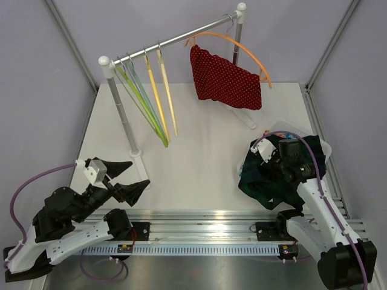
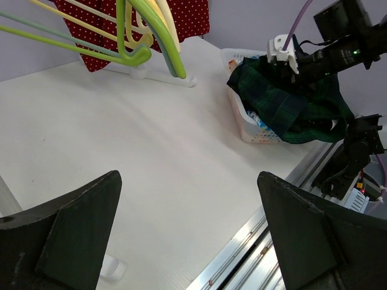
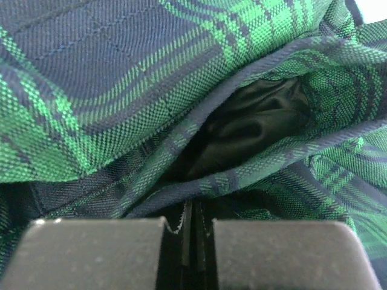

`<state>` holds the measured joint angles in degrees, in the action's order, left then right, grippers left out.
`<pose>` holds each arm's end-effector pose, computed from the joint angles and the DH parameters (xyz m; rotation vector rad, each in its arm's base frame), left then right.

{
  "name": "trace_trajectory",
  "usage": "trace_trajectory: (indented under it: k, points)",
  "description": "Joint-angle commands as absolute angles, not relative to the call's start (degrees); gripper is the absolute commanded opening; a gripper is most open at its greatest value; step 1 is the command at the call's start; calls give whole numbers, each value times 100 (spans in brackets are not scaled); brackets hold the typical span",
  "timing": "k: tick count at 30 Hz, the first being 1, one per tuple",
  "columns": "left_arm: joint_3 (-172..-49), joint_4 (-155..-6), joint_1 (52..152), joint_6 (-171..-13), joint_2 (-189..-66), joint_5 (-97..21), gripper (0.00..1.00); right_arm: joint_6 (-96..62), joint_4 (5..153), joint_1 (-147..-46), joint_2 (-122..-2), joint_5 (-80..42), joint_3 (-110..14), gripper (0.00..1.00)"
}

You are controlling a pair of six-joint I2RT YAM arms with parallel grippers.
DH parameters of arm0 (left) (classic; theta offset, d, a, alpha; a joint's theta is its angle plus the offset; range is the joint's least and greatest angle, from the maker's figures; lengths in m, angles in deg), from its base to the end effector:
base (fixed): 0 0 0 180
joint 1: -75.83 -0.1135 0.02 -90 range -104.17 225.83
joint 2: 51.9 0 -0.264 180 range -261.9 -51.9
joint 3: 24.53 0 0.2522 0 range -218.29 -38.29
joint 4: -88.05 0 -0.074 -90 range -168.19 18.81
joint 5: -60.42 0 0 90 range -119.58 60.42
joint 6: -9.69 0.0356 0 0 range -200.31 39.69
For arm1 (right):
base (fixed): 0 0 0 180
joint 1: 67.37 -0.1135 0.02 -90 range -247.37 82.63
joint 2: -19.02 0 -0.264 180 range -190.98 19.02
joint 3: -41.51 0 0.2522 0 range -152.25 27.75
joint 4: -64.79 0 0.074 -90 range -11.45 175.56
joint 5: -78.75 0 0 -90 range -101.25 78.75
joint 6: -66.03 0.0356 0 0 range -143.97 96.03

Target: Remove the skirt from the hanger

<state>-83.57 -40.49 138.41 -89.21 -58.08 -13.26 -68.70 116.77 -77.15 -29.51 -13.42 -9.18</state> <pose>0.0171 -0.0113 0.3456 0.5067 1.5159 -0.7625 0.1652 0.0298 0.2371 -1.1382 2.1724 -0.2250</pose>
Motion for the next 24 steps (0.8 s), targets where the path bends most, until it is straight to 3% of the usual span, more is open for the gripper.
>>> trace_trajectory:
  k: [1, 3, 5, 6, 7, 10, 11, 14, 20, 24]
  points:
    - [-8294, -4312, 13832, -8892, -5709, -1393, 99, -6888, 11985, -7528, -3170, -1993, -1028, 0]
    - [-8268, -4321, 13832, -8953, -5691, -1384, 99, -6923, 12337, -7510, -3012, -2039, -1493, 5]
    - [-8206, -4399, 13823, -9032, -5691, -1376, 99, -6967, 12837, -7510, -2853, -1995, -1951, 21]
    - [-8188, -4417, 13823, -9067, -5691, -1376, 99, -6967, 13056, -7510, -2844, -1986, -2536, 31]
    - [-8171, -4470, 13832, -9129, -5691, -1367, 99, -6959, 13476, -7501, -2861, -2004, -2847, 56]
    - [-8100, -4540, 13823, -9199, -5744, -1341, 99, -6888, 14163, -7501, -3037, -2162, -4069, 86]
    - [-8083, -4566, 13823, -9226, -5761, -1332, 99, -6862, 14288, -7501, -3116, -2223, -4333, 91]
    - [-8083, -4593, 13832, -9270, -5858, -1297, 99, -6625, 14412, -7510, -3546, -2504, -5142, 99]
    - [-8127, -4593, 13832, -9480, -5981, -1209, 99, -4641, 13175, -7501, -4995, -2874, -6425, 100]
    - [-8083, -4602, 13832, -9656, -5981, -1130, 99, -3497, 12444, -7361, -6302, -3652, -8073, 99]
